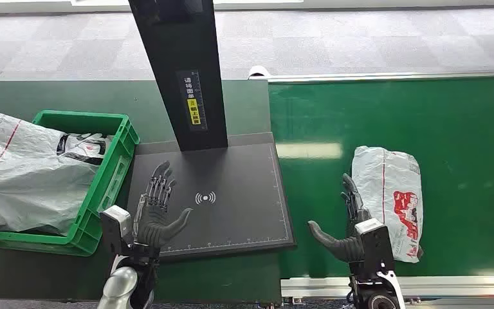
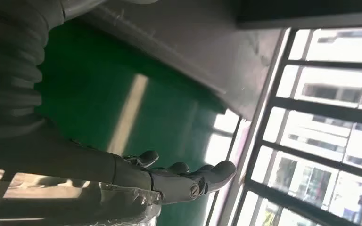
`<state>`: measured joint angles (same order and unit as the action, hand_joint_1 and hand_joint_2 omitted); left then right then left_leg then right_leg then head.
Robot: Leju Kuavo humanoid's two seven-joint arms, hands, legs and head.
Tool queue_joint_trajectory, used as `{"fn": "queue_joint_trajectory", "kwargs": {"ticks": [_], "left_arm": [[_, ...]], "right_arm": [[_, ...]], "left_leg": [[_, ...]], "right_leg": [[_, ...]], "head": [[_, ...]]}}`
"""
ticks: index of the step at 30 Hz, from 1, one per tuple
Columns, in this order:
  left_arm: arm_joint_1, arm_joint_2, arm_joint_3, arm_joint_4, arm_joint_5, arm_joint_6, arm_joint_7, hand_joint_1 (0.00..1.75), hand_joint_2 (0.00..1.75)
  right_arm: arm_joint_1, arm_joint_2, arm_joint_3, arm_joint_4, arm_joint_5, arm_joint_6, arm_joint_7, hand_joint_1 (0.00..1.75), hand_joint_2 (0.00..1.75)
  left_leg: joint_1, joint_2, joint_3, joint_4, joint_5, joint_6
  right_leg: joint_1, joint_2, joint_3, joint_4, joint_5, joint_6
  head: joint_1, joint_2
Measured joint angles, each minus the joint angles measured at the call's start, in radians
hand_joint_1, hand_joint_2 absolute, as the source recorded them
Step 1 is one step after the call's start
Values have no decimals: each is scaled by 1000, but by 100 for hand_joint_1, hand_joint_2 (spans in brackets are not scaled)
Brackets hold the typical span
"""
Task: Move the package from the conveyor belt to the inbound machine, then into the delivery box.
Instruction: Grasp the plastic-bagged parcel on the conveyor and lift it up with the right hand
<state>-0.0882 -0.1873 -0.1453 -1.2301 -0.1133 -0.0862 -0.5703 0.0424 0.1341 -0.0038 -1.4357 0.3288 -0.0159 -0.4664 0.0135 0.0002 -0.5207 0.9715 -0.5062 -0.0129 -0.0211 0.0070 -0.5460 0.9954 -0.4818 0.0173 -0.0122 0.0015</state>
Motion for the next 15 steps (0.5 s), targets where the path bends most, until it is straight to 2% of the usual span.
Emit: {"fn": "queue_joint_trajectory", "kwargs": {"ticks": [4, 5, 11, 15], "left_arm": [[2, 0, 0, -9, 0, 0, 16, 0, 175], [3, 0, 1, -12, 0, 0, 21, 0, 175], [4, -1, 1, -21, -3, -6, 36, 0, 175], [2, -4, 0, -21, -12, -9, 45, 0, 175]], "right_arm": [[-12, -18, -15, 24, 292, -227, 159, 0, 175], [-16, -23, -27, 35, 322, -253, 183, 0, 175], [-29, -44, -117, 114, 426, -316, 296, 0, 175], [-38, -46, -179, 156, 519, -283, 428, 0, 175]], "left_leg": [[0, 0, 0, 0, 0, 0], [0, 0, 0, 0, 0, 0], [0, -1, 0, 0, 0, 0], [0, -1, 0, 0, 0, 0]], "right_leg": [[0, 0, 0, 0, 0, 0], [0, 0, 0, 0, 0, 0], [0, -2, 0, 0, 0, 0], [0, -1, 0, 0, 0, 0]], "head": [[0, 0], [0, 0], [0, 0], [0, 0]]}}
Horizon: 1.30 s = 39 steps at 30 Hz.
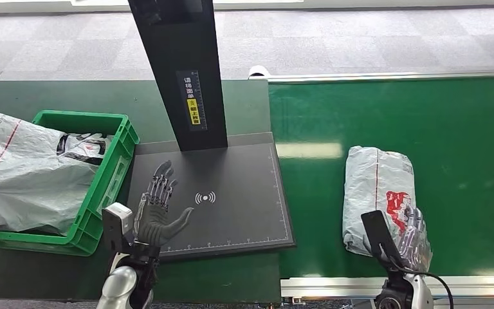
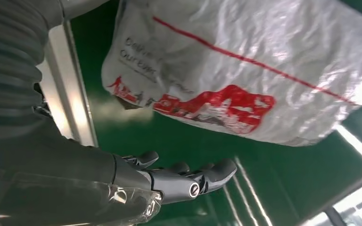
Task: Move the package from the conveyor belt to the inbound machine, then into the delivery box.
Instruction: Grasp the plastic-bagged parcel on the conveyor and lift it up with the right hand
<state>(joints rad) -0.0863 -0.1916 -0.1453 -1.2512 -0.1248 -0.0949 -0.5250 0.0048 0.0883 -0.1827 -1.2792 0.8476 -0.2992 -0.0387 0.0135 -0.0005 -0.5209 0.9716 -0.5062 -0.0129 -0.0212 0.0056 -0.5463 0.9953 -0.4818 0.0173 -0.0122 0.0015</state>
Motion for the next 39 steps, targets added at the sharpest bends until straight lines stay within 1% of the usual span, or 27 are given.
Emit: {"fn": "queue_joint_trajectory", "kwargs": {"ticks": [3, 6, 7, 8, 9, 10, 11, 12, 13, 19, 27, 34, 37, 39], "left_arm": [[-2, -2, 0, 0, -4, -2, 8, 0, 175], [-4, -4, -1, 3, -6, -2, 12, 0, 175], [-4, -4, -1, 5, -6, -2, 12, 0, 175], [-4, -4, -1, 7, -6, -2, 13, 0, 175], [-4, -4, -1, 8, -6, -2, 13, 0, 175], [-4, -4, -2, 9, -6, -1, 13, 0, 175], [-4, -4, -2, 9, -5, 1, 14, 0, 175], [-4, -4, -2, 9, -5, 4, 15, 0, 175], [-3, -4, -2, 9, -4, 7, 16, 0, 175], [0, -4, 0, 4, 2, 18, 23, 0, 175], [4, -4, 1, -4, 8, 24, 25, 0, 175], [13, -3, 2, -12, 10, 27, 24, 0, 175], [13, -2, 2, -12, 10, 30, 17, 0, 175], [13, -1, 2, -12, 12, 36, 8, 0, 175]], "right_arm": [[-9, 1, -48, 41, 6, 76, 83, 0, 175], [-18, 2, -83, 90, 15, 150, 127, 0, 175], [-21, 2, -89, 106, 21, 168, 134, 9, 175], [-24, 2, -94, 121, 28, 183, 139, 25, 175], [-28, 2, -97, 137, 36, 195, 143, 64, 175], [-33, 3, -98, 150, 43, 203, 147, 107, 175], [-39, 3, -98, 163, 48, 207, 148, 143, 175], [-45, 3, -99, 173, 51, 209, 147, 170, 175], [-52, 3, -99, 182, 52, 210, 144, 175, 175], [-93, 1, -97, 213, 25, 202, 98, 175, 175], [-107, 2, -82, 230, -12, 186, 47, 175, 175], [-105, 5, -56, 222, -114, 144, -83, 175, 175], [-103, 7, -50, 204, -172, 127, -153, 175, 175], [-99, 9, -50, 186, -236, 114, -218, 175, 175]], "left_leg": [[0, 0, 0, 0, 0, 0], [0, 0, 0, 0, 0, 0], [0, 0, 0, 0, 0, 0], [0, 0, 0, 0, 0, 0], [0, 0, 0, 0, 0, 0], [0, 0, 0, 0, 0, 0], [0, 0, 0, 0, 0, 0], [0, 0, 0, 0, 0, 0], [0, 0, 0, 0, 0, 0], [0, 1, 1, 0, 0, 0], [0, 0, 0, 0, 0, 0], [0, 0, 0, 0, 0, 0], [0, 0, 0, 0, 0, 0], [0, 0, 0, 0, 0, 0]], "right_leg": [[0, 0, 0, 0, 0, 0], [0, 0, 0, 0, 0, 0], [0, 0, 0, 0, 0, 0], [0, 0, 0, 0, 0, 0], [0, 0, 0, 0, 0, 0], [0, 0, 0, 0, 0, 0], [0, 0, 0, 0, 0, 0], [0, 0, 0, 0, 0, 0], [0, 0, 0, 0, 0, 0], [0, 0, 1, 0, 0, 0], [0, 0, 1, 0, 0, 0], [0, 0, 0, 0, 0, 0], [0, 0, 0, 0, 0, 0], [0, 0, 0, 0, 0, 0]], "head": [[0, 0], [0, 0], [0, 0], [0, 0], [0, 0], [0, 0], [0, 0], [0, 0], [0, 0], [0, 0], [0, 0], [0, 0], [0, 0], [0, 0]]}}
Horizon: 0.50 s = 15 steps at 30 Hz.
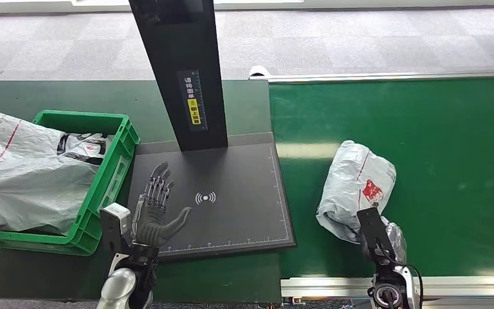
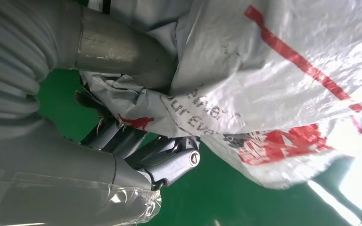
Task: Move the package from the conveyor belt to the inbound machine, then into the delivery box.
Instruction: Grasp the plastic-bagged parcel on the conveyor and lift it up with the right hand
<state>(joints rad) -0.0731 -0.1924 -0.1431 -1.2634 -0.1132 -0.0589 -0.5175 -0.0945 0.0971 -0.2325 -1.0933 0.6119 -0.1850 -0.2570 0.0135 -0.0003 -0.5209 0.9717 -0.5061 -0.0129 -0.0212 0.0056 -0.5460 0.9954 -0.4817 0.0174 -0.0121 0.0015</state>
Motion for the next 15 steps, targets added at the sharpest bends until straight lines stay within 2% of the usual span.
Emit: {"fn": "queue_joint_trajectory", "kwargs": {"ticks": [4, 10, 15], "left_arm": [[-2, 1, 2, 0, 4, 45, -29, 0, 175], [-16, -2, 4, 3, 25, 127, -65, 0, 175], [-28, -6, 7, 2, 73, 188, -98, 0, 175]], "right_arm": [[22, 13, -7, -75, -184, -74, -202, 175, 175], [74, 47, -30, -249, -313, -242, -390, 175, 175], [122, 72, -10, -400, -335, -399, -439, 175, 175]], "left_leg": [[0, 0, 0, 0, 0, 0], [0, 0, -1, 0, 0, 0], [0, 0, -1, 0, 0, 0]], "right_leg": [[0, 0, -1, 0, 0, 0], [0, -1, -1, 0, 0, 0], [0, 0, -1, 0, 0, 0]], "head": [[0, 0], [0, 0], [0, 0]]}}
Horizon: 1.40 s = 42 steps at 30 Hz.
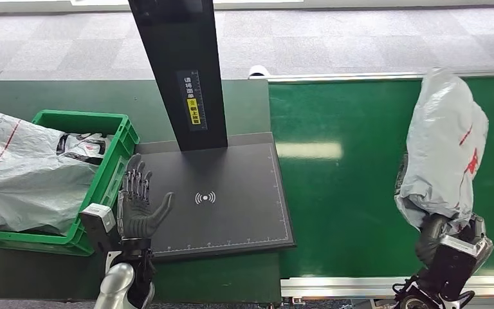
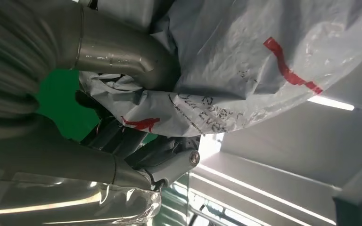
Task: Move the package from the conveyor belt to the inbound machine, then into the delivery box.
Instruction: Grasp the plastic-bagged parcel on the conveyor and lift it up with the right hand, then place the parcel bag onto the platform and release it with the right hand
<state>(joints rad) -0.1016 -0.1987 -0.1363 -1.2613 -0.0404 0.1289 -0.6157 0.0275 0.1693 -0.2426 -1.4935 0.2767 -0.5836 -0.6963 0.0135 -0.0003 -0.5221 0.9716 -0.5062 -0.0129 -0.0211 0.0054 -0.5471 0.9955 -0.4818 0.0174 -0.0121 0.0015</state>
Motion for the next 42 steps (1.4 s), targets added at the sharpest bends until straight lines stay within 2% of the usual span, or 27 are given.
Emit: {"fn": "queue_joint_trajectory", "kwargs": {"ticks": [2, 6, 11, 13, 16, 18, 26, 29, 32, 37, 42], "left_arm": [[-2, 0, 1, -4, 21, 29, -12, 0, 175], [-1, 1, 2, -21, 44, 61, -25, 0, 175], [0, 4, 2, -33, 51, 69, -26, 0, 175], [2, 5, 2, -37, 53, 75, -32, 0, 175], [12, 10, 2, -52, 60, 80, -41, 0, 175], [19, 12, 3, -58, 66, 74, -40, 0, 175], [30, 19, 5, -59, 72, 36, -25, 0, 175], [28, 19, 5, -55, 74, 28, -20, 0, 175], [22, 20, 5, -49, 81, 24, -16, 0, 175], [14, 20, 4, -45, 87, 22, -14, 0, 175], [14, 20, 4, -43, 91, 20, -13, 0, 175]], "right_arm": [[8, 0, 34, -25, 74, -27, 6, 175, 175], [7, -3, 137, -26, 276, -8, 54, 175, 175], [5, -8, 200, -18, 309, 1, 72, 175, 175], [1, -13, 220, -9, 374, 54, 110, 175, 175], [-18, -24, 288, 42, 523, 209, 192, 175, 175], [-34, -29, 344, 95, 556, 296, 220, 175, 175], [-95, -52, 518, 260, 497, 569, 277, 175, 175], [-126, -61, 559, 339, 505, 622, 339, 175, 175], [-174, -65, 589, 427, 514, 633, 368, 175, 175], [-232, -67, 618, 508, 500, 640, 351, 175, 175], [-232, -73, 631, 517, 369, 745, 225, 175, 175]], "left_leg": [[0, 1, 0, 0, 0, 0], [0, 0, 1, 0, 0, 0], [0, -2, 0, 0, 1, 0], [0, -1, -1, 0, 0, 0], [0, -1, -1, 0, 0, 0], [0, -3, -1, 0, 1, 0], [1, -4, -1, 0, 1, 0], [1, -4, -1, 0, 1, 0], [1, 0, 3, 0, 0, 0], [1, 2, 9, 0, 0, 0], [1, 2, 10, 0, 0, 0]], "right_leg": [[0, 1, 0, 0, 0, 0], [0, 0, 0, 0, 0, 0], [0, -2, 1, 0, 0, 0], [0, -2, 1, 0, 0, 0], [0, -1, 0, 0, 0, 0], [0, -3, 0, 0, 0, 0], [1, -3, 0, 0, 0, 0], [1, -3, 0, 0, 0, 0], [1, -1, 2, 0, 0, 0], [1, 2, 7, 0, 0, 0], [1, 2, 8, 0, 1, -1]], "head": [[0, 0], [0, 0], [0, 0], [0, 0], [0, 0], [0, 0], [0, 0], [0, 0], [0, 0], [0, 0], [0, 0]]}}
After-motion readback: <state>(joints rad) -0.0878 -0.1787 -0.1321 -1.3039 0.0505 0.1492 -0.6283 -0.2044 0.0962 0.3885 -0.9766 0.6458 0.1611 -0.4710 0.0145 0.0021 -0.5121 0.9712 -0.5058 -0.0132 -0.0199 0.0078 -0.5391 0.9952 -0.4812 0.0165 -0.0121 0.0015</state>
